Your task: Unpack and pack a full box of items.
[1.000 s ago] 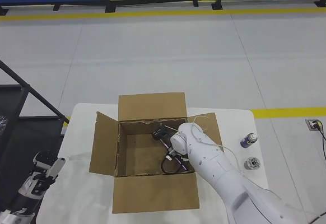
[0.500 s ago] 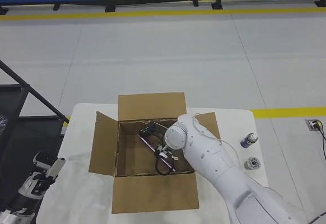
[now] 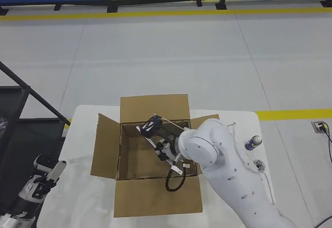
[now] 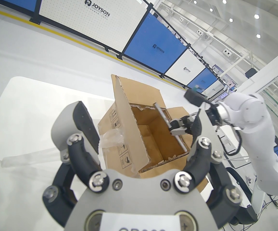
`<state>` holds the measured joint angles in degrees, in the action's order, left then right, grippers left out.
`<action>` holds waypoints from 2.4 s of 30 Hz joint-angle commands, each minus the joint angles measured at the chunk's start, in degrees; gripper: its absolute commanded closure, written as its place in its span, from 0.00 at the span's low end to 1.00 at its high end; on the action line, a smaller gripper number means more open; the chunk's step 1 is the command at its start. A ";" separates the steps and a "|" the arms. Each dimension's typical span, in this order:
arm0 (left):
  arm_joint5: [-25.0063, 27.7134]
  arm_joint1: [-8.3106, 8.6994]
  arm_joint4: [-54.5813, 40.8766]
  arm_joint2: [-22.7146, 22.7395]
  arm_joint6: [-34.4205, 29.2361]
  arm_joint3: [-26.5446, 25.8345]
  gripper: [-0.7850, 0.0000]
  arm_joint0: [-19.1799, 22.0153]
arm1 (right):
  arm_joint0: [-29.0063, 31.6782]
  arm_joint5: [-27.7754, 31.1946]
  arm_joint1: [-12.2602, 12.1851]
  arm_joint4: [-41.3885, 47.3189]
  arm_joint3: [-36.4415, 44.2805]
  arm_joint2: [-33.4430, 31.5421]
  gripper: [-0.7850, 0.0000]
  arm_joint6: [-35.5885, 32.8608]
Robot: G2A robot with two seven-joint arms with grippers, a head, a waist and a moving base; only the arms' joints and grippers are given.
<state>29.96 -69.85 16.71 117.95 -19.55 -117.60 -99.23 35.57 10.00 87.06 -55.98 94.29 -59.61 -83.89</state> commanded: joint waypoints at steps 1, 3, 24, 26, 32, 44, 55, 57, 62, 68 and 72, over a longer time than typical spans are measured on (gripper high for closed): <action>0.00 0.00 0.00 0.00 0.00 0.00 0.00 0.00 | 4.65 -1.39 -1.13 -4.49 10.74 -4.44 1.00 -0.90; 0.00 0.00 0.00 0.00 0.00 0.00 0.00 0.00 | 8.33 -3.31 -1.99 -8.50 17.44 -8.42 1.00 -1.25; 0.00 0.00 0.00 0.00 0.00 0.00 0.00 0.00 | 31.71 -8.00 -6.04 -9.95 16.03 -39.82 1.00 6.30; 0.00 0.00 0.00 0.00 0.00 0.00 0.00 0.00 | 31.20 -7.89 -6.34 -10.95 12.07 -40.18 1.00 6.46; 0.00 0.00 0.00 0.00 0.00 0.00 0.00 0.00 | 27.92 -4.22 -7.05 -9.66 1.85 -38.97 1.00 7.32; 0.00 0.00 0.00 0.00 0.00 0.00 0.00 0.00 | 23.41 -3.97 -8.24 -10.25 -9.44 -36.64 1.00 7.49; 0.00 0.00 0.00 0.00 0.00 0.00 0.00 0.00 | 21.94 -6.29 -8.89 -11.00 -12.93 -33.90 0.76 8.04; 0.00 0.00 0.00 0.00 0.00 0.00 0.00 0.00 | 22.02 -6.43 -9.01 -10.33 -12.74 -33.81 0.67 8.35; 0.00 0.00 0.00 0.00 0.00 0.00 0.00 0.00 | 23.22 -6.46 -9.39 -8.82 -10.47 -33.96 0.59 8.88; 0.00 0.00 0.00 0.00 0.00 0.00 0.00 0.00 | 25.21 -6.77 -9.82 -7.04 -3.77 -34.32 0.58 10.82; 0.00 0.00 0.00 0.00 0.00 0.00 0.00 0.00 | 28.28 -7.23 -10.15 -4.70 6.68 -35.41 0.36 10.11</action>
<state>29.96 -69.85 16.71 117.95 -19.55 -117.60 -99.23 63.10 2.95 77.00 -61.20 97.89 -94.78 -72.96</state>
